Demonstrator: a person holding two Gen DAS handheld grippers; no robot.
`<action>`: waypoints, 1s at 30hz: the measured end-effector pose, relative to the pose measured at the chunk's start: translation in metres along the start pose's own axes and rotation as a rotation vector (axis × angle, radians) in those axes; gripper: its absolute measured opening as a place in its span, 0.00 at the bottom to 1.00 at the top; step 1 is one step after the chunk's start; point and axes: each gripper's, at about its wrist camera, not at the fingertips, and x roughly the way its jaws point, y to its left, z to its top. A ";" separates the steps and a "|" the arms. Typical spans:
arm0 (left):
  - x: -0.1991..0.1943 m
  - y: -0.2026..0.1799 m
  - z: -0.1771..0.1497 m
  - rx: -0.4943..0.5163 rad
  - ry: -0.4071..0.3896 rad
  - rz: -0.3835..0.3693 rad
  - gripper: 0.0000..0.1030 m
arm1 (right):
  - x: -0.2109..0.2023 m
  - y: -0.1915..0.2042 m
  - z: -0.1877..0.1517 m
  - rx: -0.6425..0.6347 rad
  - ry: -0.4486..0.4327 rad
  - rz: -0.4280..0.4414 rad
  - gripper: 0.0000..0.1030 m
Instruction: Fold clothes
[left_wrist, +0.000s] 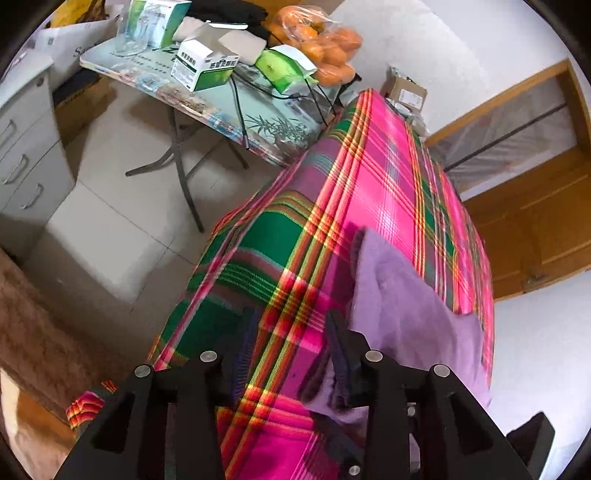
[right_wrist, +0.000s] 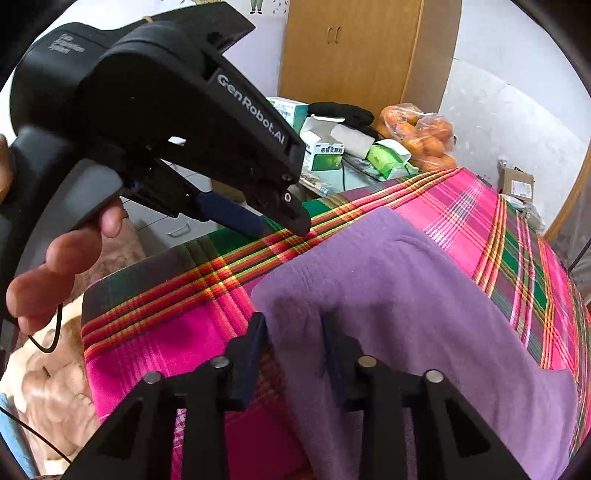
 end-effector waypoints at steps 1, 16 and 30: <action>0.001 -0.001 0.001 0.001 0.003 -0.001 0.38 | -0.001 -0.001 0.000 0.004 -0.007 -0.004 0.24; 0.020 -0.004 0.006 -0.134 0.141 -0.268 0.41 | -0.020 -0.016 -0.003 0.056 -0.102 -0.007 0.11; 0.018 -0.006 0.006 -0.196 0.123 -0.348 0.55 | -0.025 -0.019 -0.009 0.075 -0.113 0.006 0.08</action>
